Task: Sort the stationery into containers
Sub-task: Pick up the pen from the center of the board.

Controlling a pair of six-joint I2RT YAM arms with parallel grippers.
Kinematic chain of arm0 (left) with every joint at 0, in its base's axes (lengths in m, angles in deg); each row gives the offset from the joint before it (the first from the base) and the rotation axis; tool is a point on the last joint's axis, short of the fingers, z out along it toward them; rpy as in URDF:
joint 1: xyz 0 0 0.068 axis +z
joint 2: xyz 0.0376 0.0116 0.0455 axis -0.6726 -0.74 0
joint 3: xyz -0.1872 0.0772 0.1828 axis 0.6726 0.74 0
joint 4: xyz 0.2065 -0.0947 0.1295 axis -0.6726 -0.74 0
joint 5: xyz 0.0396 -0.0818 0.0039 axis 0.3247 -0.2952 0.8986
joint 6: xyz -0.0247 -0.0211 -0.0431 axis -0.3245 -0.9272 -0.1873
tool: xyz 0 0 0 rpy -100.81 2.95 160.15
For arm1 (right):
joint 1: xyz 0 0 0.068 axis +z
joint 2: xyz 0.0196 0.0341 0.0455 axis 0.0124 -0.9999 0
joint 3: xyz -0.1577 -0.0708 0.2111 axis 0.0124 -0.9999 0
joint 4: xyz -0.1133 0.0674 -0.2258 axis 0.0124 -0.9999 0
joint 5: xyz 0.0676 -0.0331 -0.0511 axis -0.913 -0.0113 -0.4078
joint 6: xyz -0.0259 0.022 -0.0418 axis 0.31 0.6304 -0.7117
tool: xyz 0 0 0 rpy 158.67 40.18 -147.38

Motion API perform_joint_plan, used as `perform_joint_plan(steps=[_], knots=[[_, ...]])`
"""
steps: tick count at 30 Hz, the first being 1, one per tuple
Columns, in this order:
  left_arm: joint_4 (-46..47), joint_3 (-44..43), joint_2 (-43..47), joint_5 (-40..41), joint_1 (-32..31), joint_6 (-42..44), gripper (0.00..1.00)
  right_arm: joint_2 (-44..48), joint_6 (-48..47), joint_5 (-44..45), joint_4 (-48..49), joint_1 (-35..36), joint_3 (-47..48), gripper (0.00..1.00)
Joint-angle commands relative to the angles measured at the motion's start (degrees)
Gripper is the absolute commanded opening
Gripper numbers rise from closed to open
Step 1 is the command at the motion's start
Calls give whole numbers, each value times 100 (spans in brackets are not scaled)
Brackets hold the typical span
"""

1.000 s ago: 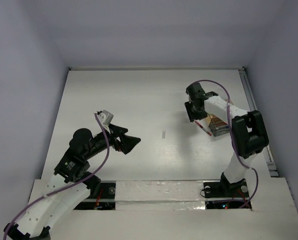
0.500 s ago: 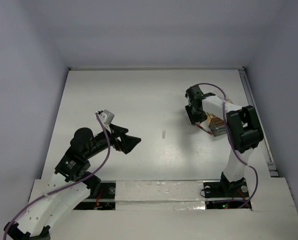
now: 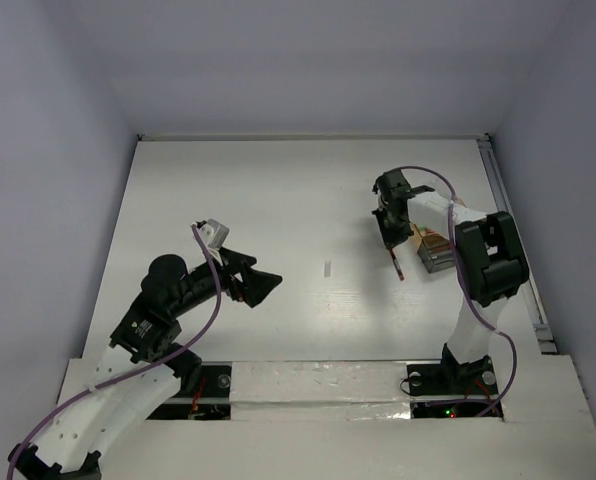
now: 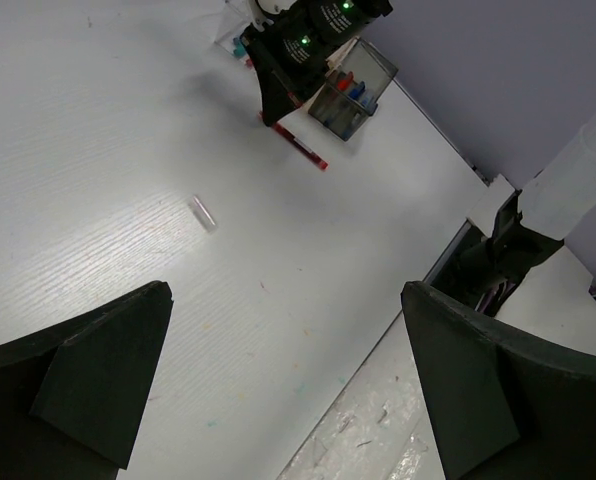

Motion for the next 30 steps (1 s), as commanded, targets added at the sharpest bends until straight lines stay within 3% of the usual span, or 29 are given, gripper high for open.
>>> perform_joint_plan(steps=[1, 4, 7, 10, 12, 13, 17, 23, 29, 30], knots=[[173, -214, -60, -55, 70, 67, 99, 93, 246, -1029, 383, -5, -178, 0], [173, -206, -165, -81, 131, 58, 99, 103, 325, -943, 445, -5, -214, 18], [173, -214, -271, -134, 184, 58, 99, 59, 334, -881, 454, -5, -284, 21], [190, -206, -306, -187, 298, 67, 99, 76, 395, -986, 577, -5, -485, 16], [225, -197, -341, -222, 359, 84, 99, 129, 457, -1066, 726, -5, -643, 1], [252, -197, -359, -266, 360, 84, 99, 164, 474, -1092, 796, -5, -688, 0], [305, -162, -508, -336, 465, 76, 99, 646, 747, -1153, 1121, -5, -802, 0], [428, -100, -728, -573, 518, 93, 99, 2219, 1291, -1635, 2105, 434, -1074, 0], [550, -56, -666, -705, 571, 67, 98, 3151, 2556, -1734, 3896, 1181, -1724, 0], [568, -39, -684, -714, 571, 58, 95, 3178, 2914, -1769, 4413, 1286, -1882, 0]])
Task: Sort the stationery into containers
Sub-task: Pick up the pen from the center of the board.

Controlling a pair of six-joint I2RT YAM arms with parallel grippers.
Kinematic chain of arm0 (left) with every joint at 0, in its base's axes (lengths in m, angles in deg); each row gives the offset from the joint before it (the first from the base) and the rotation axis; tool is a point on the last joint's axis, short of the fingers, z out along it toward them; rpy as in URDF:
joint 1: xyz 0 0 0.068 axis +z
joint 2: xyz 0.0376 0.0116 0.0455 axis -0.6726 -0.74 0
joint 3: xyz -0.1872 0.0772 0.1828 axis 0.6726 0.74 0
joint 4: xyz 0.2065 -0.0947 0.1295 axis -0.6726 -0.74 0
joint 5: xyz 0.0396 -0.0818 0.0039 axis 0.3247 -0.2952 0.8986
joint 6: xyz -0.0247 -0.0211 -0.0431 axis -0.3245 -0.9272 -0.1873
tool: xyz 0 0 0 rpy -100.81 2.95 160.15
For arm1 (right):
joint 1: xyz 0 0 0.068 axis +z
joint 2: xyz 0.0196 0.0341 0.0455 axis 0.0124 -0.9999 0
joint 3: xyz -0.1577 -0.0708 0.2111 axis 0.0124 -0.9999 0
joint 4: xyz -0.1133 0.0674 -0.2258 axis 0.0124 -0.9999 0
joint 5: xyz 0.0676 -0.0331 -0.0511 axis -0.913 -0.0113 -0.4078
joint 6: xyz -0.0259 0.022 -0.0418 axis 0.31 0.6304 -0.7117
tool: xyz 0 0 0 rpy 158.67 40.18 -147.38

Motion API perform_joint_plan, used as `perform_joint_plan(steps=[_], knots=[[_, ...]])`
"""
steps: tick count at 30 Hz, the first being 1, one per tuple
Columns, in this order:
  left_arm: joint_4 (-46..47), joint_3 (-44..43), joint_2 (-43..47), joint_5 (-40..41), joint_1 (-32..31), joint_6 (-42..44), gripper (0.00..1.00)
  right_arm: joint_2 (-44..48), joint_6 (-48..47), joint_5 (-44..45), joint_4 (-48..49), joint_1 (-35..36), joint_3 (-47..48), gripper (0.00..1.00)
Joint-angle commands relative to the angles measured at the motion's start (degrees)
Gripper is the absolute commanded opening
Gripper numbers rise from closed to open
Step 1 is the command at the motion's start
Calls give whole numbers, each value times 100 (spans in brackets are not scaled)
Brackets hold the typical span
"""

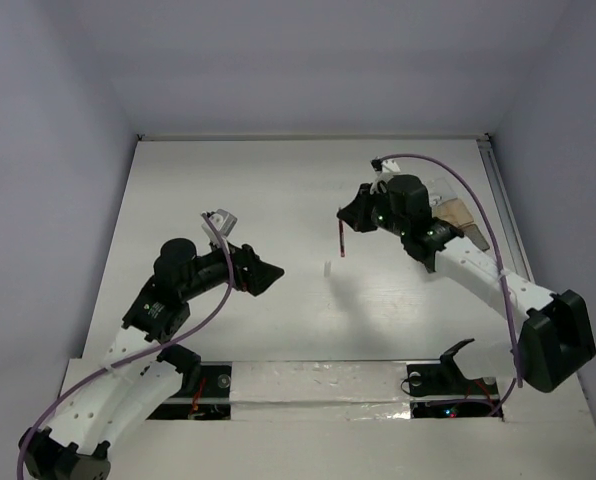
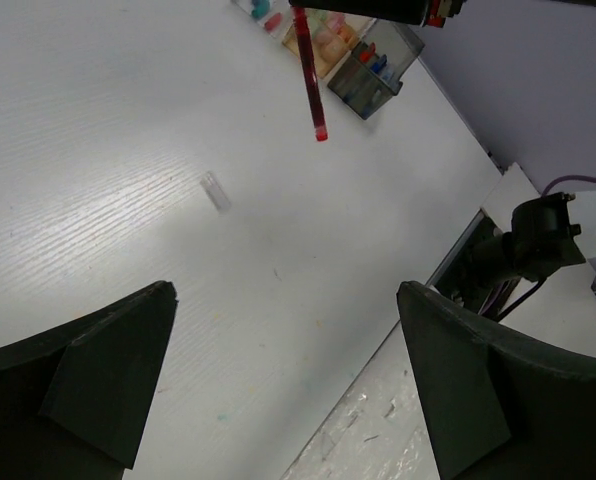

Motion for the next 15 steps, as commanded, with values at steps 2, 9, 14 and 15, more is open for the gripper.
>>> perform_joint_plan(steps=[2, 9, 14, 15], knots=[[411, -21, 9, -244, 40, 45, 78, 93, 1462, -158, 2029, 617, -524, 0], [464, 5, -149, -245, 40, -34, 47, -171, 2184, 299, 3742, 1470, -665, 0], [437, -12, -228, -166, 92, -25, 50, -443, 2554, 282, 4580, 1831, -684, 0], [437, -4, -255, -157, 92, -34, 50, -513, 2607, 212, 4703, 1909, -640, 0]])
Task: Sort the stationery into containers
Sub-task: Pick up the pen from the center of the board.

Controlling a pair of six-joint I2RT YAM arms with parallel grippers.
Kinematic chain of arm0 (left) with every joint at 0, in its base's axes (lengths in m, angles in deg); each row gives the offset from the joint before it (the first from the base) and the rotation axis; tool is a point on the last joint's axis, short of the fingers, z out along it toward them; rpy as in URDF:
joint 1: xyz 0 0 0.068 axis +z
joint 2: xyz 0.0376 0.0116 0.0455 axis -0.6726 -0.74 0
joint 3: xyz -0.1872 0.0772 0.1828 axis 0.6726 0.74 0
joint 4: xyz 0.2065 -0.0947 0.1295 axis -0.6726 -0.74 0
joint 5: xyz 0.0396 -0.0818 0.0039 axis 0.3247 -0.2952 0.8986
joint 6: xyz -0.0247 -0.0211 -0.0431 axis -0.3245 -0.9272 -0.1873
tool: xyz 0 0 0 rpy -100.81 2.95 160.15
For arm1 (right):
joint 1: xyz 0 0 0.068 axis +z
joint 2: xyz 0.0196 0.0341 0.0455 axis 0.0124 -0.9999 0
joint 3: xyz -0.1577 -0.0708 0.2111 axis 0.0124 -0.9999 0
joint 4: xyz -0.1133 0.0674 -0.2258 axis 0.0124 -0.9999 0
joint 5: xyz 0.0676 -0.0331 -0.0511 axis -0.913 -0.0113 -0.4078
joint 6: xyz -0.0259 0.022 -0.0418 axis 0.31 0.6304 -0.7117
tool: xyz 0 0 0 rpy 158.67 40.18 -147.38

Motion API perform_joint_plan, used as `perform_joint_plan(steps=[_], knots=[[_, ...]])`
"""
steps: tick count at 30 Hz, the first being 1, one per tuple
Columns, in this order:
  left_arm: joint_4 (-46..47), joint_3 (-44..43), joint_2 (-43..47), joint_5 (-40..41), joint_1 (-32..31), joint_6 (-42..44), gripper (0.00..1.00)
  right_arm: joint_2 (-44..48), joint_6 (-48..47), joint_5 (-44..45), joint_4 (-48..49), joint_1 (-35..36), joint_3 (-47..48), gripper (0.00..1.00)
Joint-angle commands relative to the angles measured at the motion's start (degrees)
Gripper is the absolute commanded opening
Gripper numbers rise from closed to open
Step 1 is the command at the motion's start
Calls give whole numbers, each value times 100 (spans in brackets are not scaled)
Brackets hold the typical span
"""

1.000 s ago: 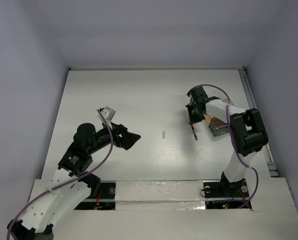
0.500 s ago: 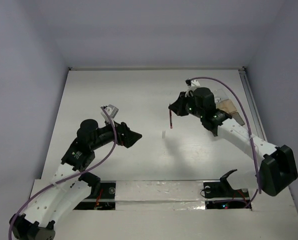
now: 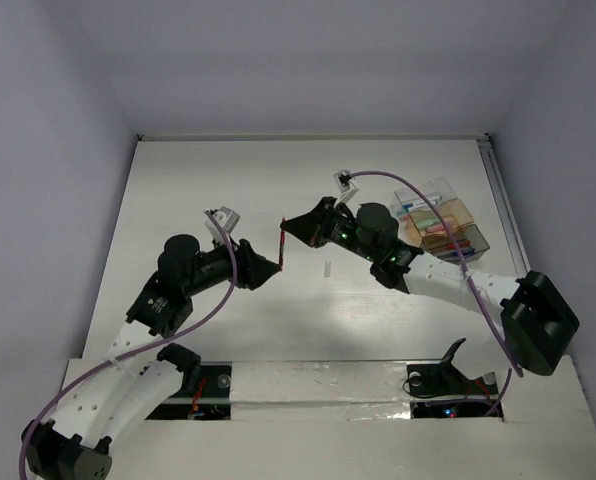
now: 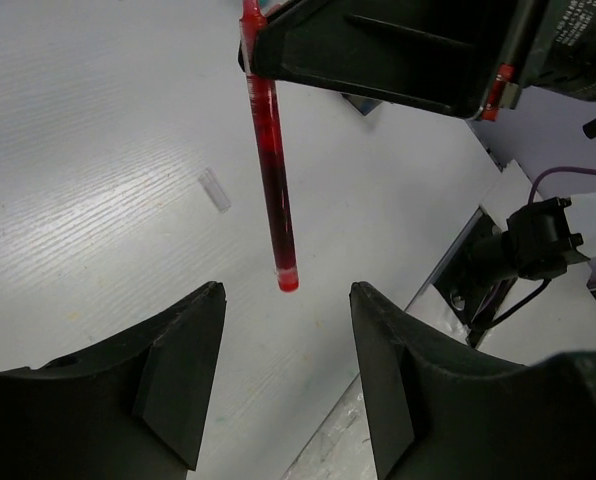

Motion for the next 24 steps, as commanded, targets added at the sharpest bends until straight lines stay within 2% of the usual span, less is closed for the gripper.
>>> perform_joint_plan(steps=[1, 8, 16, 19, 22, 23, 24], knots=[[260, -3, -28, 9, 53, -12, 50, -260, 406, 6, 1206, 170, 91, 0], [269, -3, -28, 54, 159, -47, 50, -516, 530, -205, 1532, 407, 188, 0], [287, 14, -151, -87, 211, -65, 42, -542, 600, -346, 1901, 408, 170, 0], [278, 5, -133, -78, 211, -65, 32, -542, 582, -381, 1866, 408, 205, 0], [278, -3, -81, -61, 264, -56, 17, -568, 600, -408, 1849, 408, 205, 0], [269, -3, -80, -61, 264, -56, 5, -577, 609, -416, 1849, 408, 205, 0], [260, -3, -63, -61, 325, -48, 0, -586, 635, -451, 1849, 408, 197, 0]])
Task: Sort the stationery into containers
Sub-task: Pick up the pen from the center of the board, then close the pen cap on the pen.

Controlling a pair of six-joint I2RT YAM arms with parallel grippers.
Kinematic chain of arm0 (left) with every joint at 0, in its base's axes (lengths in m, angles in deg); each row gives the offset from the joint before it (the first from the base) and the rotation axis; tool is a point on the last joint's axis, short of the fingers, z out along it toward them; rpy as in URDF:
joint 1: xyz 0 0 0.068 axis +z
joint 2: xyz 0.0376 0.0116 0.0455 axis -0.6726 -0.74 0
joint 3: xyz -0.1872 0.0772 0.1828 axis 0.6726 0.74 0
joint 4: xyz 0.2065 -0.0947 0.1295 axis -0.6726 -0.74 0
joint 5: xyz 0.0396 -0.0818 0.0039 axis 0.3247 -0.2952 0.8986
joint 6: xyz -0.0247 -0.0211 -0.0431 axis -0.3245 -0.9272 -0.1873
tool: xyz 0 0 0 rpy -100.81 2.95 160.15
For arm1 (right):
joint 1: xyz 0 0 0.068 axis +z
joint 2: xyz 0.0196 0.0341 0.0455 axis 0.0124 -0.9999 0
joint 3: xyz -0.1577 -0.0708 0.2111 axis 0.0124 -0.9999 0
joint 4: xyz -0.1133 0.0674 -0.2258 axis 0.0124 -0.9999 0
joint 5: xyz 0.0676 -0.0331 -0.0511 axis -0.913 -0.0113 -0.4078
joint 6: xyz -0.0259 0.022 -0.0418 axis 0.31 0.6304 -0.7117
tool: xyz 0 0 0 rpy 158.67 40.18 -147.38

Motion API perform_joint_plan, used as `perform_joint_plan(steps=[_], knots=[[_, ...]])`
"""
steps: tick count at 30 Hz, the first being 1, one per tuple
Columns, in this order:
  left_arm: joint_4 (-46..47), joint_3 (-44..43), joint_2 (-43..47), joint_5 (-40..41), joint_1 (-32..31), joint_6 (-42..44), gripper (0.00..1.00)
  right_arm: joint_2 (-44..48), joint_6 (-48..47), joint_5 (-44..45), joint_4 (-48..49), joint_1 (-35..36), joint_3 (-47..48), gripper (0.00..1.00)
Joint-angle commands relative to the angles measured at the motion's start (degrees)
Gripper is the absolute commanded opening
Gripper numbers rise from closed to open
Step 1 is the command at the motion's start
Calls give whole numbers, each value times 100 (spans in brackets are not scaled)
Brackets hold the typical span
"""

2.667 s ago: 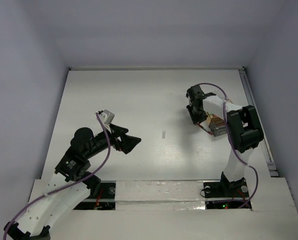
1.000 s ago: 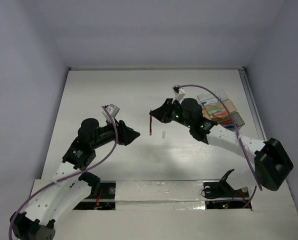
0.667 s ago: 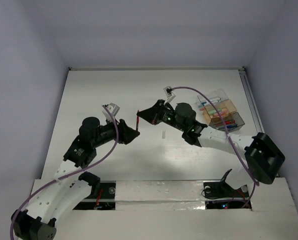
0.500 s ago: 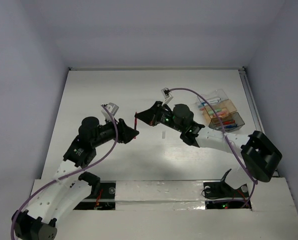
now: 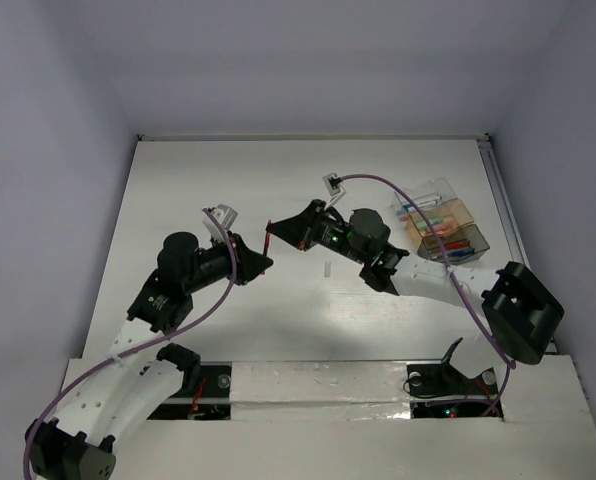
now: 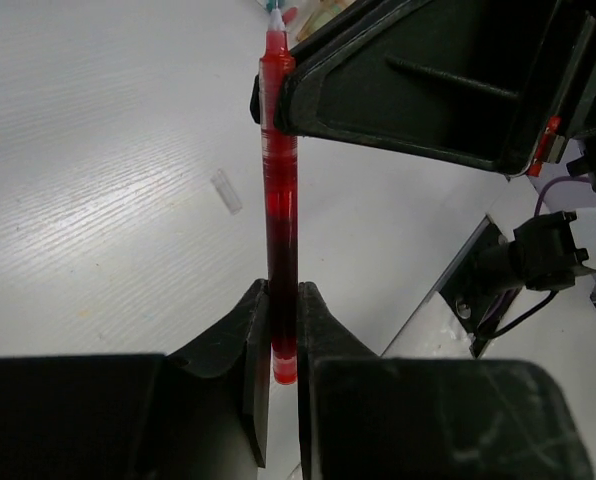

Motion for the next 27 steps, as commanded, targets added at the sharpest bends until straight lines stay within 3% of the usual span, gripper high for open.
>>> perform_joint_plan(steps=[1, 4, 5, 6, 8, 9, 12, 16, 27], knots=[[208, -21, 97, -11, 125, 46, 0, -37, 69, -145, 469, 43, 190, 0], [190, -30, 193, 16, 177, 64, 0, -55, 17, -207, 313, 43, 199, 4], [190, -30, 220, 51, 177, 64, 0, -38, -45, -233, 189, 43, 234, 11], [173, -38, 263, 95, 177, 64, 0, 32, -271, -260, -238, 43, 356, 29], [112, -47, 299, 200, 177, 64, 0, 190, -562, -155, -759, 43, 436, 44], [94, -56, 308, 244, 177, 73, 0, 287, -781, -6, -961, 43, 445, 58], [15, -83, 378, 385, 177, 82, 0, 761, -1168, 240, -1716, 43, 243, 71], [-12, -91, 483, 482, 230, 90, 0, 991, -1416, 224, -2446, 43, -64, 79], [-29, -91, 589, 473, 230, 108, 0, -124, -1469, 812, -3608, 43, -162, 87]])
